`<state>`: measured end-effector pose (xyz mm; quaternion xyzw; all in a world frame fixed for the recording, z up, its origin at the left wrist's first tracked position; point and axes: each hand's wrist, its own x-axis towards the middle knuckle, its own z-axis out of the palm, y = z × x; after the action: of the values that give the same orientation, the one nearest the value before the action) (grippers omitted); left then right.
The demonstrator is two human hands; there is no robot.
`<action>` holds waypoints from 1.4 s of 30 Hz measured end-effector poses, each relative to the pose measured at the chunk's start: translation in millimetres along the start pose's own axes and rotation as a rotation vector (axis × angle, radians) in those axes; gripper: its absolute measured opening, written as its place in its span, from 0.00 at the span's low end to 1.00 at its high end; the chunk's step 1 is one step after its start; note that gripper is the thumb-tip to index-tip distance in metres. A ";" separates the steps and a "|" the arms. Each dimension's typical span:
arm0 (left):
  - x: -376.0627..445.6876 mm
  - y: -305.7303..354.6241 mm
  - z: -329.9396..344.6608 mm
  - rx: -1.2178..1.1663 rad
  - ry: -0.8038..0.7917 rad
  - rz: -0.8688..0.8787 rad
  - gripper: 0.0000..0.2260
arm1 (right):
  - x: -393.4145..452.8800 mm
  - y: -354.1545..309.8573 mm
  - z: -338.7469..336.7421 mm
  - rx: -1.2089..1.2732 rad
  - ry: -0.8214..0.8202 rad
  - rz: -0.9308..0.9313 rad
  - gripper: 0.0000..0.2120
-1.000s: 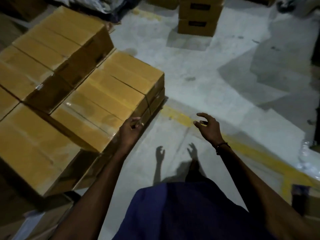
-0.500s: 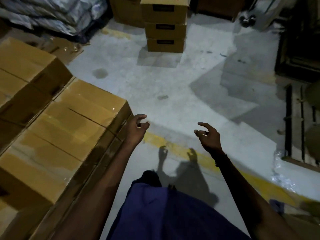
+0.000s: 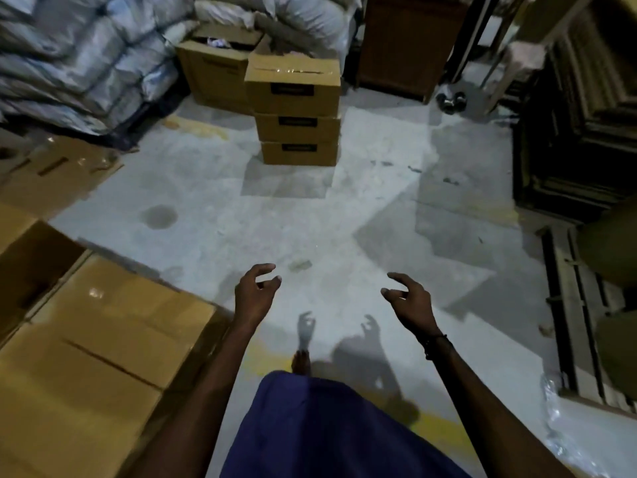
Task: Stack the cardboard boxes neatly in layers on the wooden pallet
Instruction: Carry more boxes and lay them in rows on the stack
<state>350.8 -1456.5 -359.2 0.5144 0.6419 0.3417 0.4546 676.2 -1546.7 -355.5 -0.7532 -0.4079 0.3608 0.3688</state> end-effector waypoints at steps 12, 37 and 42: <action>225.5 87.5 32.5 -0.027 -0.012 -0.018 0.09 | 225.1 -94.3 22.6 0.034 0.029 -0.031 0.18; 725.8 305.7 209.6 -0.107 0.177 -0.039 0.13 | 817.9 -266.6 -1.8 -0.019 -0.117 -0.206 0.17; 830.6 312.4 237.6 -0.123 0.204 -0.057 0.12 | 950.0 -305.5 23.0 -0.057 -0.184 -0.266 0.18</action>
<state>634.6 -582.8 -352.7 0.4295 0.6769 0.4178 0.4275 936.8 -583.3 -337.1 -0.6663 -0.5463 0.3648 0.3530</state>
